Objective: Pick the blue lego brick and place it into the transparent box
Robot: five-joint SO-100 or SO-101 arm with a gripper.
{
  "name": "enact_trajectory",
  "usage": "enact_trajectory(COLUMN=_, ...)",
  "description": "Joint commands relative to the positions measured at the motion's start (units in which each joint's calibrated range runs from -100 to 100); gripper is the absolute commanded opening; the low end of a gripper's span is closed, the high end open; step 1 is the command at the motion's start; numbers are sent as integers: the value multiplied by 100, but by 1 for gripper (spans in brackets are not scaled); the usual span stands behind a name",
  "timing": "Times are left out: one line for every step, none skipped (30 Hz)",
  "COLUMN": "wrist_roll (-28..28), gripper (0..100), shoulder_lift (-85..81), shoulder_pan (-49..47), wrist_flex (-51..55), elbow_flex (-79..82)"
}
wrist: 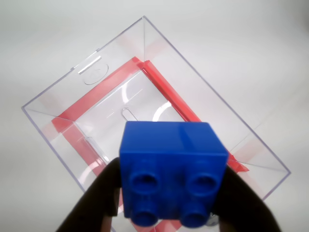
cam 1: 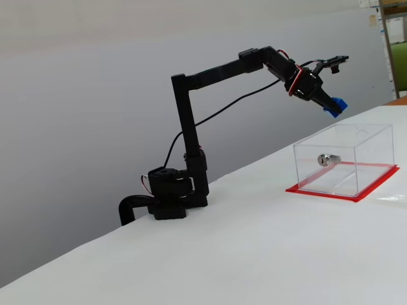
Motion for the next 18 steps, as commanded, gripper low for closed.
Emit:
enact_trajectory(wrist_roll=-15, gripper=15, shoulder_lift=68, shoulder_pan=30, wrist_flex=-81, elbow_flex=-59)
enact_trajectory(wrist_roll=-15, gripper=15, shoulder_lift=110, shoulder_pan=30, wrist_flex=-89, elbow_flex=-59)
enact_trajectory(wrist_roll=-15, gripper=15, shoulder_lift=135, shoulder_pan=30, wrist_flex=-89, elbow_flex=-59)
enact_trajectory(wrist_roll=-15, gripper=15, shoulder_lift=161, shoulder_pan=30, wrist_flex=-89, elbow_flex=-59)
enact_trajectory(wrist_roll=-15, gripper=15, shoulder_lift=178, shoulder_pan=30, wrist_flex=-89, elbow_flex=-59)
enact_trajectory(wrist_roll=-15, gripper=15, shoulder_lift=186, shoulder_pan=30, wrist_flex=-89, elbow_flex=-59)
enact_trajectory(wrist_roll=-15, gripper=15, shoulder_lift=186, shoulder_pan=30, wrist_flex=-89, elbow_flex=-59)
enact_trajectory(wrist_roll=-15, gripper=15, shoulder_lift=186, shoulder_pan=30, wrist_flex=-89, elbow_flex=-59)
enact_trajectory(wrist_roll=-15, gripper=15, shoulder_lift=186, shoulder_pan=30, wrist_flex=-89, elbow_flex=-59)
enact_trajectory(wrist_roll=-15, gripper=15, shoulder_lift=186, shoulder_pan=30, wrist_flex=-89, elbow_flex=-59)
enact_trajectory(wrist_roll=-15, gripper=15, shoulder_lift=186, shoulder_pan=30, wrist_flex=-89, elbow_flex=-59)
enact_trajectory(wrist_roll=-15, gripper=16, shoulder_lift=186, shoulder_pan=30, wrist_flex=-89, elbow_flex=-59)
enact_trajectory(wrist_roll=-15, gripper=19, shoulder_lift=186, shoulder_pan=30, wrist_flex=-89, elbow_flex=-59)
enact_trajectory(wrist_roll=-15, gripper=22, shoulder_lift=178, shoulder_pan=30, wrist_flex=-89, elbow_flex=-59)
enact_trajectory(wrist_roll=-15, gripper=25, shoulder_lift=169, shoulder_pan=30, wrist_flex=-89, elbow_flex=-59)
enact_trajectory(wrist_roll=-15, gripper=27, shoulder_lift=161, shoulder_pan=30, wrist_flex=-89, elbow_flex=-59)
enact_trajectory(wrist_roll=-15, gripper=28, shoulder_lift=161, shoulder_pan=30, wrist_flex=-89, elbow_flex=-59)
enact_trajectory(wrist_roll=-15, gripper=29, shoulder_lift=152, shoulder_pan=30, wrist_flex=-89, elbow_flex=-59)
